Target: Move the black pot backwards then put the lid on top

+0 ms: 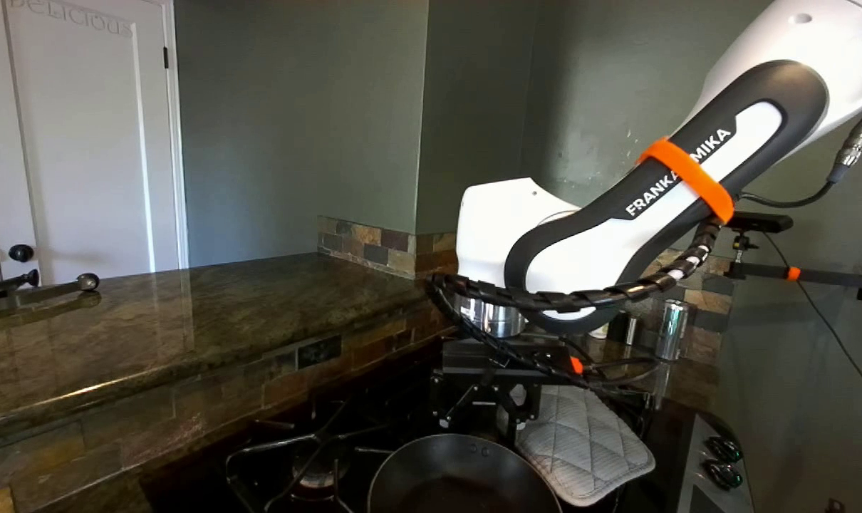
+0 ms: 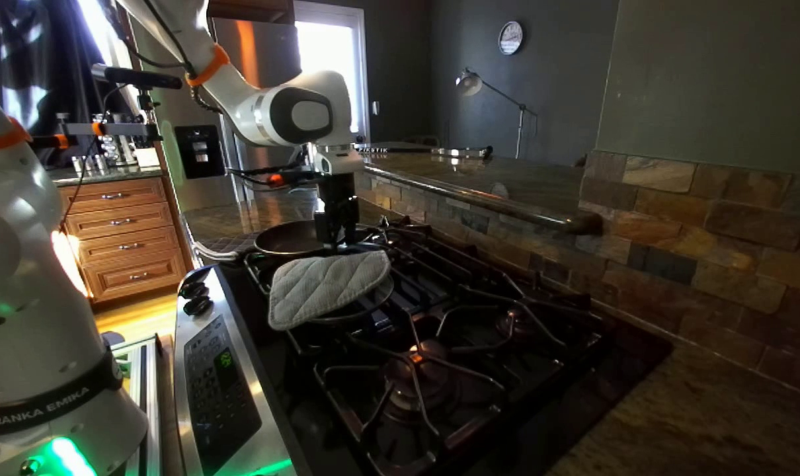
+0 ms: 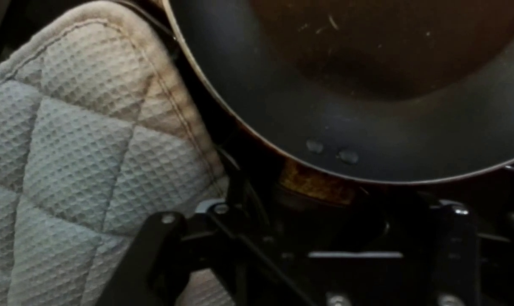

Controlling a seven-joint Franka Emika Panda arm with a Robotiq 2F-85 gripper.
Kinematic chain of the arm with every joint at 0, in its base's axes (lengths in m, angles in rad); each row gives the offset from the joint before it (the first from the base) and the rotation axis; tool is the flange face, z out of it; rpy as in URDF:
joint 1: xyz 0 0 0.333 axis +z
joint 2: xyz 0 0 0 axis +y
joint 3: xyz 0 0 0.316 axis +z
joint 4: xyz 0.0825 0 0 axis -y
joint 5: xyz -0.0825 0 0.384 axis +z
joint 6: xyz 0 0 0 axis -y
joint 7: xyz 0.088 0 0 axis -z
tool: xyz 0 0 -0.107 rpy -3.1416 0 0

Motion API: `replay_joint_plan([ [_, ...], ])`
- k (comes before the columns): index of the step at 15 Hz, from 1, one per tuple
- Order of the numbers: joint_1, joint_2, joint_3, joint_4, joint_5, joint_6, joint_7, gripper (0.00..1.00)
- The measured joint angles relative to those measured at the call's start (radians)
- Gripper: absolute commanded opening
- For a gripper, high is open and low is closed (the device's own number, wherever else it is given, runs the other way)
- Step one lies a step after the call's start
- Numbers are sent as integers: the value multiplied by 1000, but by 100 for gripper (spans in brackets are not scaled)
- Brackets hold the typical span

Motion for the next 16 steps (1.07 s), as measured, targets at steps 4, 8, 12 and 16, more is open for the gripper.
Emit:
replay_joint_plan([
  [4, 7, 11, -7, 11, 15, 0, 0, 82],
  [8, 13, 19, -12, 18, 23, 0, 0, 50],
  [12, 14, 23, -18, 19, 24, 0, 2, 23],
  [16, 14, 23, -21, 20, 24, 0, 7, 23],
])
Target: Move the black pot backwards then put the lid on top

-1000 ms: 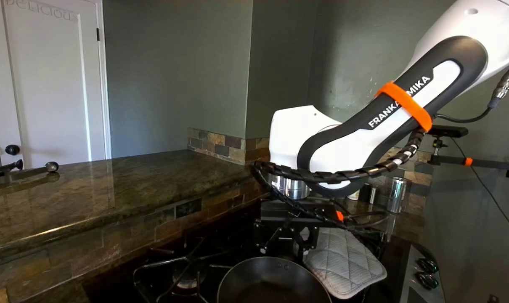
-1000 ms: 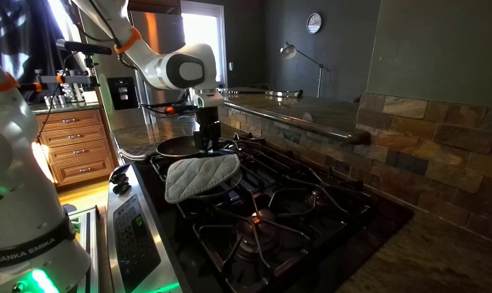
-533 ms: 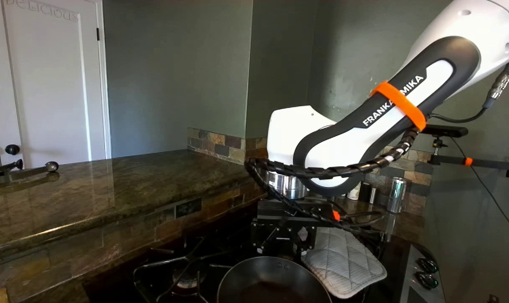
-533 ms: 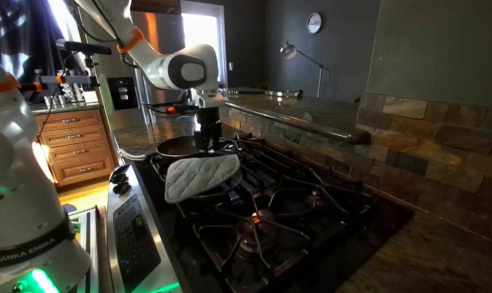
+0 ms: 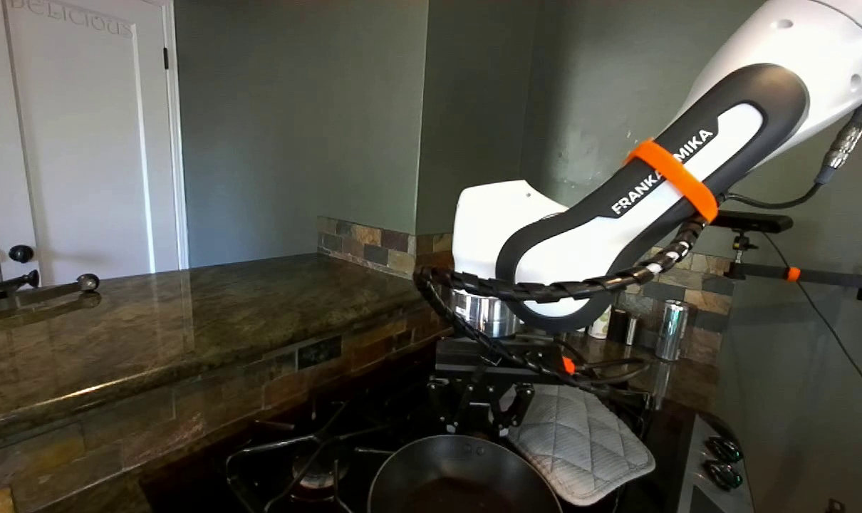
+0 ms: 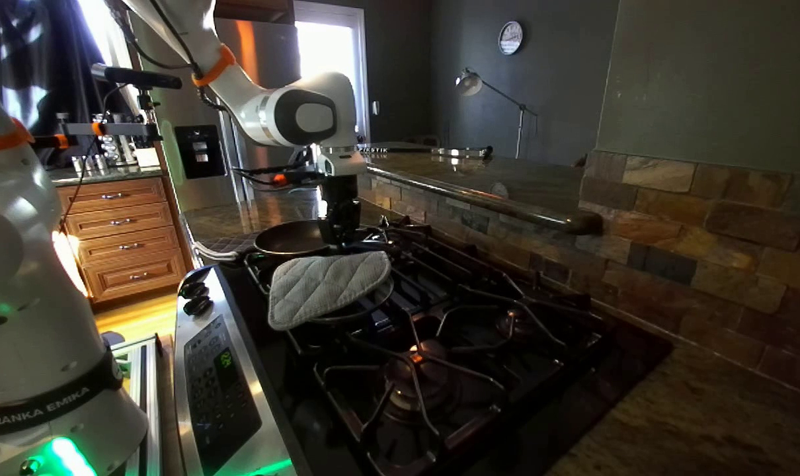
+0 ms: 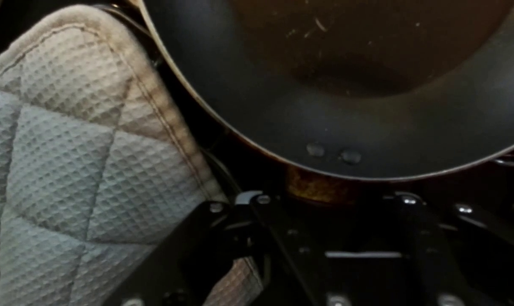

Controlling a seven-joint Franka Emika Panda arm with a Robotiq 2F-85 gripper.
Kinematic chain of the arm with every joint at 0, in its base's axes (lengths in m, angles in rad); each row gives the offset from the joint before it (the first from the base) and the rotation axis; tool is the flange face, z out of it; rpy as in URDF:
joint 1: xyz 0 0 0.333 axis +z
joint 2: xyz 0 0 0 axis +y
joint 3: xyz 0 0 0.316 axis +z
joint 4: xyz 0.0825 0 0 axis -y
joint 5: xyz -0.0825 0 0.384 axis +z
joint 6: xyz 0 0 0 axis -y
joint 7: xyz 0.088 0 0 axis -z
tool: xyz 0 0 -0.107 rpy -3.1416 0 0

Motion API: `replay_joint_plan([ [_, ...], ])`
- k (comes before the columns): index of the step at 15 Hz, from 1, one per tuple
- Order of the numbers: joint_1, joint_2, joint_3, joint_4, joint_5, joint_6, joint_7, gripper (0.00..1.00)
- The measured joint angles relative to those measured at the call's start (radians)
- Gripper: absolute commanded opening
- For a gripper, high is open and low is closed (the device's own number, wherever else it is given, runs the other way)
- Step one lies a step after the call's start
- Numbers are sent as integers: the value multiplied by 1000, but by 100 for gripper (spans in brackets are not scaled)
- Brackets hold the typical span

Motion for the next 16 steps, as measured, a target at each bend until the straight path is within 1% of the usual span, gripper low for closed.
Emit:
replay_joint_plan([
  [4, 0, 1, -4, 1, 2, 0, 11, 23],
  [7, 0, 9, -12, 11, 11, -5, 51, 23],
  [16, 0, 80, -40, 106, 13, -30, 133, 23],
])
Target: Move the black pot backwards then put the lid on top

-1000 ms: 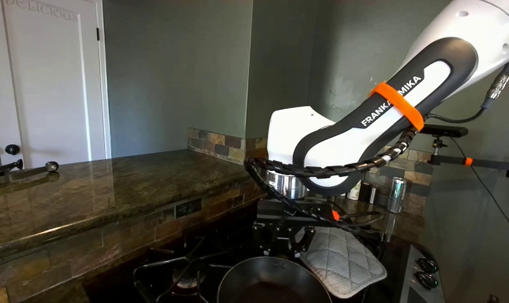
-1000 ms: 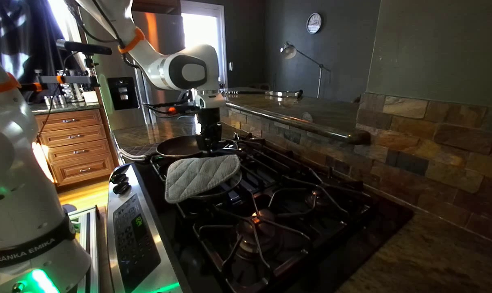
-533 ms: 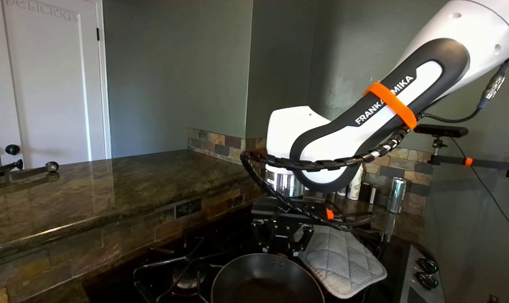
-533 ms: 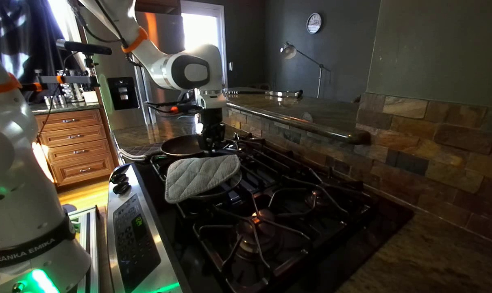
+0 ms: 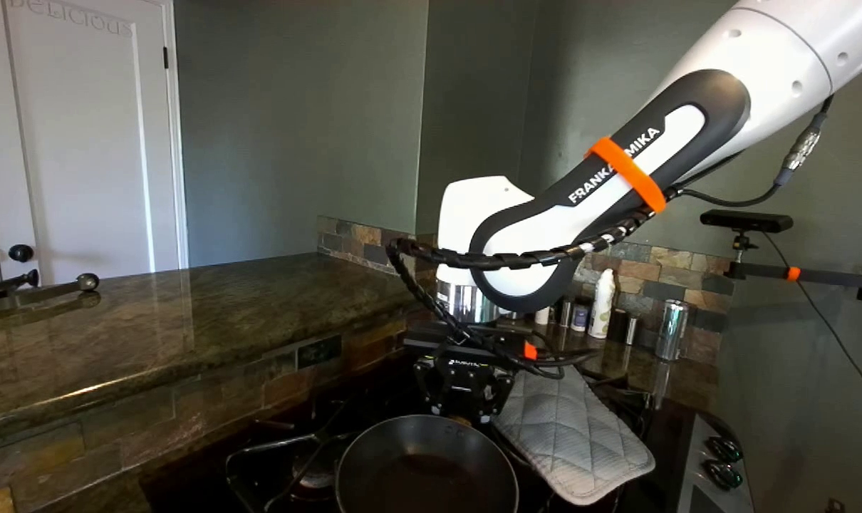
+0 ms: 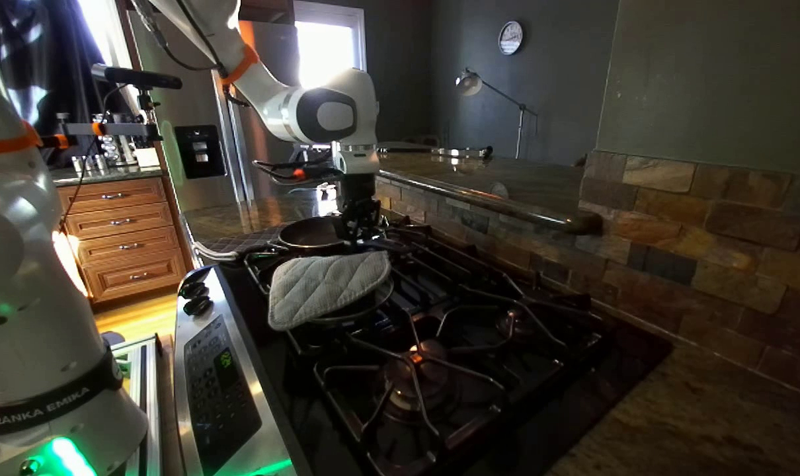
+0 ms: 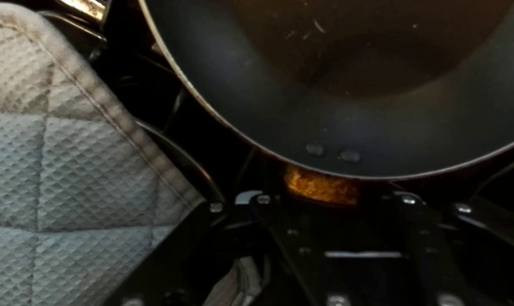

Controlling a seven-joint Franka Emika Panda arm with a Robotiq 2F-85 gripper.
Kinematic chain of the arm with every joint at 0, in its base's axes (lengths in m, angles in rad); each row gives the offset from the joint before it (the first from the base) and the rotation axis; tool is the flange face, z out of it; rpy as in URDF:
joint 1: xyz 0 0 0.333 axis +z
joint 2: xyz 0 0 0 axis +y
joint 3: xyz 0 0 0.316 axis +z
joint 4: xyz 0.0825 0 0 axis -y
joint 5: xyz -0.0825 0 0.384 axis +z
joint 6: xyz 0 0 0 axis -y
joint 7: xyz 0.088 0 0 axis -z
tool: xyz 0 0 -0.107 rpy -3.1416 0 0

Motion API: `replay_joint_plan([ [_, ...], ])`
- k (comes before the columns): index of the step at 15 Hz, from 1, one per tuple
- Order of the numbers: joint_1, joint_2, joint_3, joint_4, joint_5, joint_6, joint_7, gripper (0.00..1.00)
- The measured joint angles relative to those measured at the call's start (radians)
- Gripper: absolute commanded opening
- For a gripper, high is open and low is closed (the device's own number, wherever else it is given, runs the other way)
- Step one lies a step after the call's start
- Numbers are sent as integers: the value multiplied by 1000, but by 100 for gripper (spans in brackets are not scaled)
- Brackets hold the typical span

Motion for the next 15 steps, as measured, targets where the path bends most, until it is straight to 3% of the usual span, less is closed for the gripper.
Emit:
replay_joint_plan([
  [15, 19, 168, -59, 250, -67, -58, 48, 23],
])
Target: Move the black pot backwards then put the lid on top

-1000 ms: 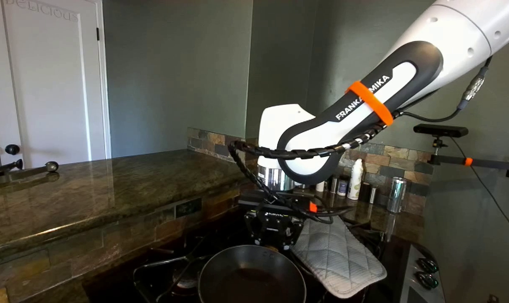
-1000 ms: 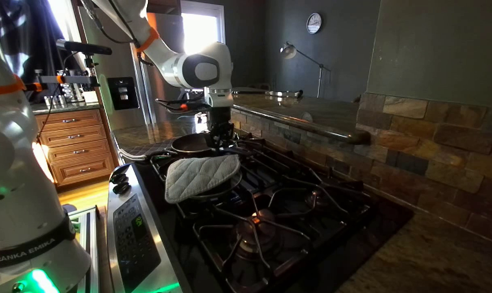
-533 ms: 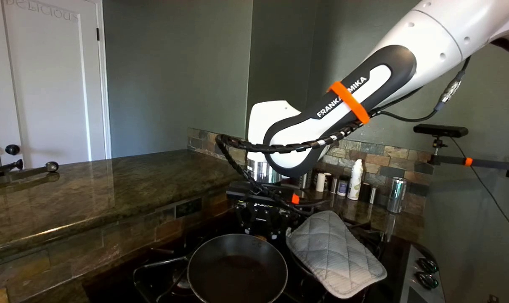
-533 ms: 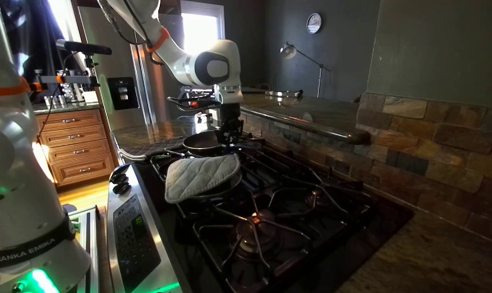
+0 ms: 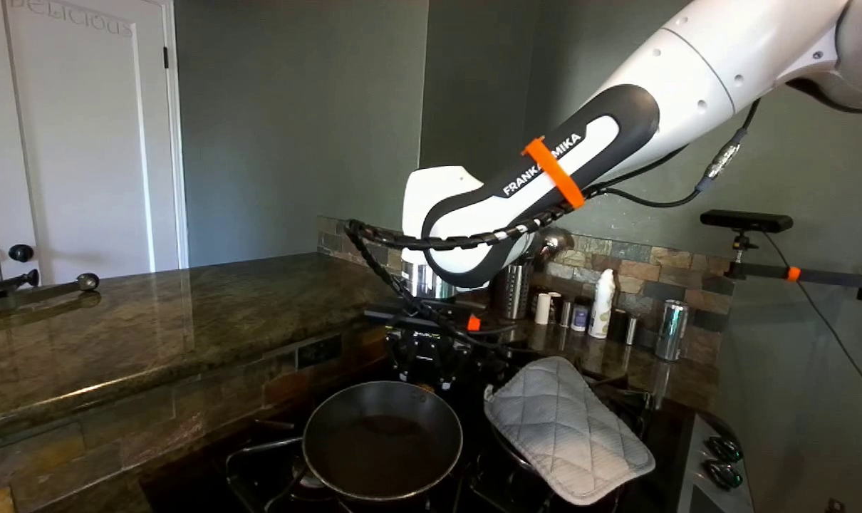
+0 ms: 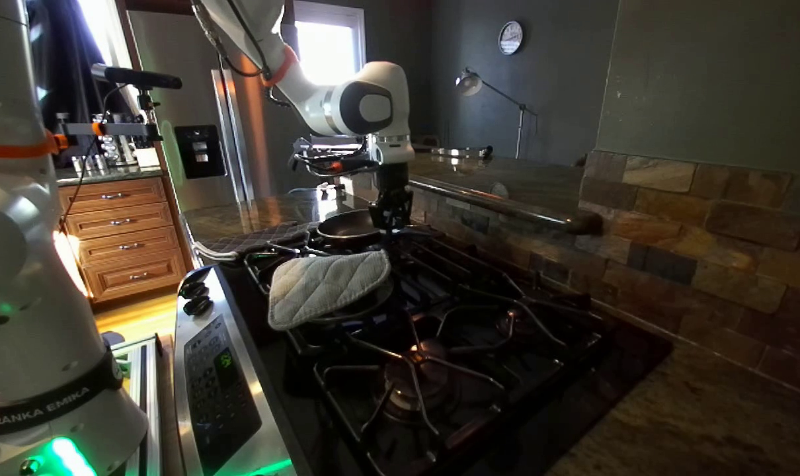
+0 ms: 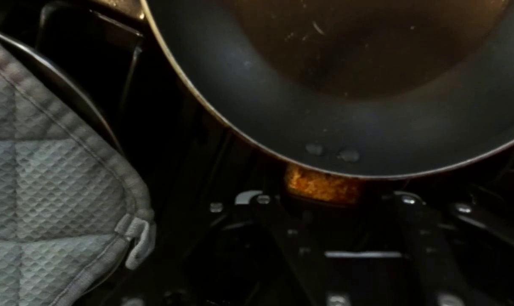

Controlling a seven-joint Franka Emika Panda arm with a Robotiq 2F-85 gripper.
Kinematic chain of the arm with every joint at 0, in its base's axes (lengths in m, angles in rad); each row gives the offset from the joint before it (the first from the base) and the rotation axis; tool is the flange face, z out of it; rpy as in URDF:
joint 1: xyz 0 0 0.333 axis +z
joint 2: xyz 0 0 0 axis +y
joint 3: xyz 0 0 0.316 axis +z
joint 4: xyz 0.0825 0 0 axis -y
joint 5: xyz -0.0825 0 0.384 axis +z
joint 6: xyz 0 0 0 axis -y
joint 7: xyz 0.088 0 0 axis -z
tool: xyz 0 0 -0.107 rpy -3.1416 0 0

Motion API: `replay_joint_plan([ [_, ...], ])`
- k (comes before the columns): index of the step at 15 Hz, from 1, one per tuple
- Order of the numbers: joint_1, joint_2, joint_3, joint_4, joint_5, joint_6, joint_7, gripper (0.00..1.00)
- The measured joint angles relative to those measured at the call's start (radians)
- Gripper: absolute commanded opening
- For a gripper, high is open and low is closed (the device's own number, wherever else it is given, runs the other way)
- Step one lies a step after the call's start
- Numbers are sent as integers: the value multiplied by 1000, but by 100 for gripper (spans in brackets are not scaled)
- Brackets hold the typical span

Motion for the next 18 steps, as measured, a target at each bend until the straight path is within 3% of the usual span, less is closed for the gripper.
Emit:
replay_joint_plan([
  [18, 62, 147, -42, 193, -15, -16, -34, 23],
])
